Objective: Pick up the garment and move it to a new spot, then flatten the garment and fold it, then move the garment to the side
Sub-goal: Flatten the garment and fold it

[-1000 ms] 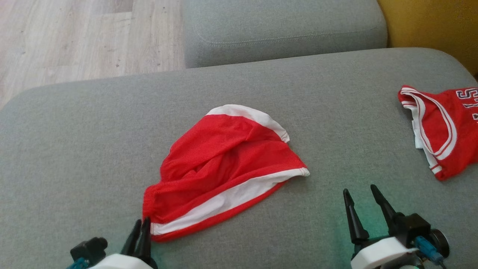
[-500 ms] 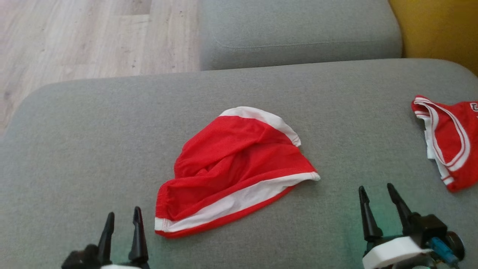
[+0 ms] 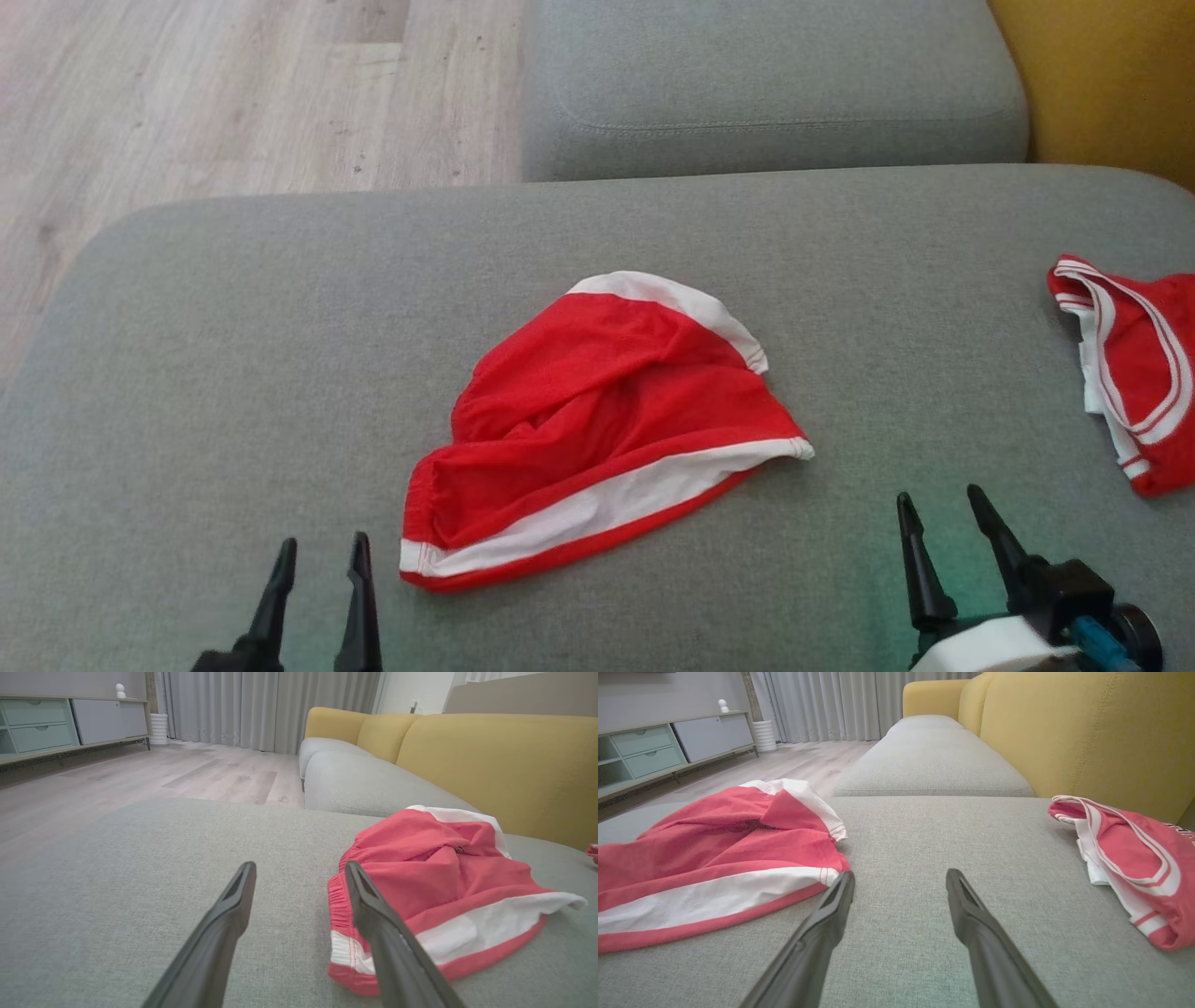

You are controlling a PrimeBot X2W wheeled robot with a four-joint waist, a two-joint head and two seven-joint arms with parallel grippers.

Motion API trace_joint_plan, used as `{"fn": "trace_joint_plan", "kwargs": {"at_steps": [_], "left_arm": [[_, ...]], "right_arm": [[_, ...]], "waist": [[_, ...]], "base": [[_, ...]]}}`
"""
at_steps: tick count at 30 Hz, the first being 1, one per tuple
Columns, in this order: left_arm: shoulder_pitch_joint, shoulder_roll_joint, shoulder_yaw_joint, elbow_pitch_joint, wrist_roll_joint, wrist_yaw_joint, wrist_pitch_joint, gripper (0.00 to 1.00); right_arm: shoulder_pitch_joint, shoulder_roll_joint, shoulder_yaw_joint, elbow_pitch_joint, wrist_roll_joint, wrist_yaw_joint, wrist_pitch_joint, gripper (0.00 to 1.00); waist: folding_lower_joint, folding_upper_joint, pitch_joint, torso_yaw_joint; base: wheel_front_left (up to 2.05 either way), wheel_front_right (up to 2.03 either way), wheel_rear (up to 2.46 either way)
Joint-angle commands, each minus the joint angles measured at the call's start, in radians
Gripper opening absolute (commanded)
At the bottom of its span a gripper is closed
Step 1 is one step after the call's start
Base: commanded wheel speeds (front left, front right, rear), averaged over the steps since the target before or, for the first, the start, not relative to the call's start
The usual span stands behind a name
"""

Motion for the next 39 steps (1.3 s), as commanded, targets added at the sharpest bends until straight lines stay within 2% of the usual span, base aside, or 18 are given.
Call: {"fn": "trace_joint_plan", "kwargs": {"at_steps": [1, 8, 22, 24, 32, 36, 39], "left_arm": [[-0.026, -0.010, 0.036, -0.021, 0.011, -0.004, -0.010, 1.00], [-0.040, -0.018, 0.041, 0.018, 0.040, -0.031, -0.010, 1.00], [-0.047, -0.015, 0.033, 0.117, 0.024, -0.050, -0.008, 1.00], [-0.054, 0.000, 0.021, 0.119, 0.015, -0.052, 0.033, 1.00], [-0.095, 0.044, -0.026, 0.036, -0.076, -0.057, 0.231, 1.00], [-0.119, 0.045, -0.046, 0.031, -0.096, -0.057, 0.266, 1.00], [-0.129, 0.041, -0.059, 0.040, -0.103, -0.058, 0.277, 1.00]], "right_arm": [[-0.028, -0.006, 0.027, -0.028, 0.001, -0.001, -0.011, 1.00], [-0.029, -0.005, 0.033, -0.030, 0.024, -0.001, -0.011, 1.00], [-0.064, -0.005, 0.064, -0.025, 0.069, -0.001, -0.011, 1.00], [-0.082, -0.005, 0.083, -0.012, 0.081, -0.001, -0.007, 1.00], [-0.208, -0.046, 0.207, 0.034, 0.146, -0.001, 0.213, 1.00], [-0.269, -0.052, 0.237, 0.087, 0.126, -0.001, 0.285, 1.00], [-0.304, -0.049, 0.251, 0.126, 0.101, -0.001, 0.292, 1.00]], "waist": [[0.0000, -0.0001, -0.001, -0.004], [0.0000, -0.0001, 0.003, -0.020], [0.0000, -0.0001, 0.003, -0.030], [0.0000, -0.0001, 0.004, -0.025], [0.0000, -0.0001, 0.038, -0.007], [0.0000, -0.0001, 0.067, 0.001], [0.0000, -0.0001, 0.082, 0.007]], "base": [[0.00, 0.00, 0.00], [0.00, 0.00, 0.00], [0.00, 0.00, 0.00], [0.00, 0.00, 0.00], [0.00, 0.00, 0.00], [0.00, 0.00, 0.00], [0.00, 0.00, 0.00]]}}
